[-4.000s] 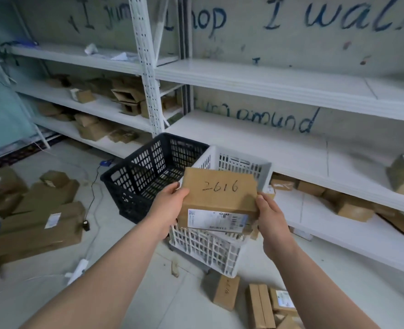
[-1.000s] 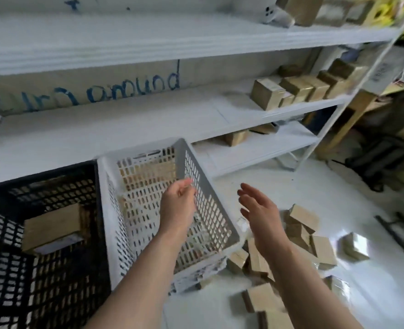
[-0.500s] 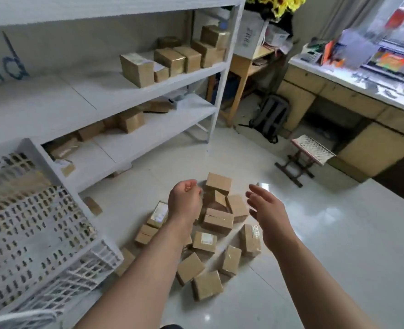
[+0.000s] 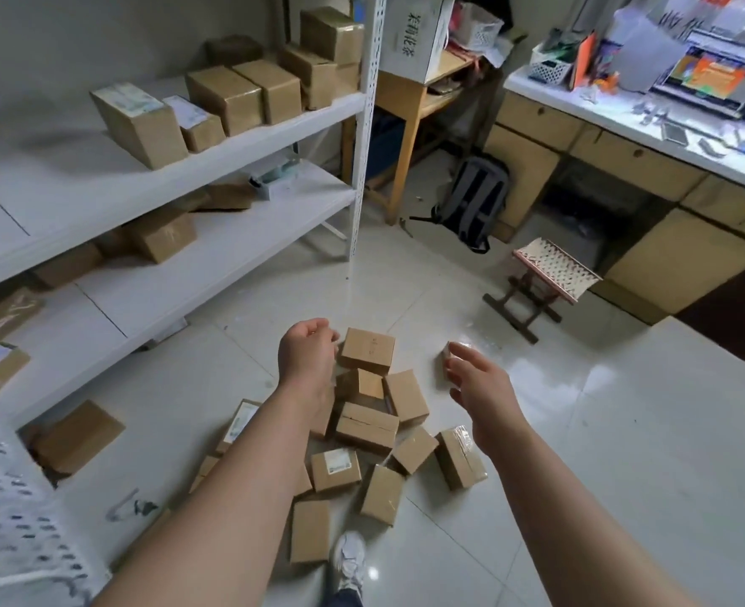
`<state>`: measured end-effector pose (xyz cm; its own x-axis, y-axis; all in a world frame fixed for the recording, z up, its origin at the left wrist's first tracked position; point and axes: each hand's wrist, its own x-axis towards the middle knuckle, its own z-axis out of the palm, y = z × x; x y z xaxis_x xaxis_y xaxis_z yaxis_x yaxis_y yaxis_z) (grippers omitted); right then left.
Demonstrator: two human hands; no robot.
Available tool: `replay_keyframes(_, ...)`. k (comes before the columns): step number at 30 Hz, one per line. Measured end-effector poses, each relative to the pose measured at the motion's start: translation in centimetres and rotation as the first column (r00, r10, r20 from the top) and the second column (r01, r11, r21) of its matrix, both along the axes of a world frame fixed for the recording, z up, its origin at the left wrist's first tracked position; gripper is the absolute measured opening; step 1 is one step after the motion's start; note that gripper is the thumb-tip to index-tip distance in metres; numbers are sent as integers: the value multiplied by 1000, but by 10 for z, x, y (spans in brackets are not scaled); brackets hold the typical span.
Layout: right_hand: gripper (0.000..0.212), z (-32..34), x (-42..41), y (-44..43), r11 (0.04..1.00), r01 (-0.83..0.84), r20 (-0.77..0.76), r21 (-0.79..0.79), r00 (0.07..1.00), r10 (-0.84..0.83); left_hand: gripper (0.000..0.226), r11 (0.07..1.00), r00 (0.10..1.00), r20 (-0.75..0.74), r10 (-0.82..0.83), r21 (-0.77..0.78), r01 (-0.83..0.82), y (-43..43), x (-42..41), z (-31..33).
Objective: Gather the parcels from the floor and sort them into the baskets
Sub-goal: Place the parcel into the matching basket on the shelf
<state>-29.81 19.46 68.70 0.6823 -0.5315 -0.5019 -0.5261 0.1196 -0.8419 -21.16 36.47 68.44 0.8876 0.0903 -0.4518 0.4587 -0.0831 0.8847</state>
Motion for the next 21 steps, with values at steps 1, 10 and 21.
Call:
replay_keyframes(1, 38, -5, 16, -11, 1000, 2, -17, 6, 1000, -2, 25, 1000, 1000, -18, 5, 14, -5, -10, 16, -5)
replay_keyframes(10, 37, -64, 127, -92, 1000, -28, -119, -3, 992, 27, 20, 993, 994, -105, -32, 111, 44, -85, 124, -62)
replay_keyframes(21, 40, -186, 266, -175, 983, -174, -182, 62, 966, 183, 14, 974, 969, -236, 78, 223, -25, -158, 214, -174)
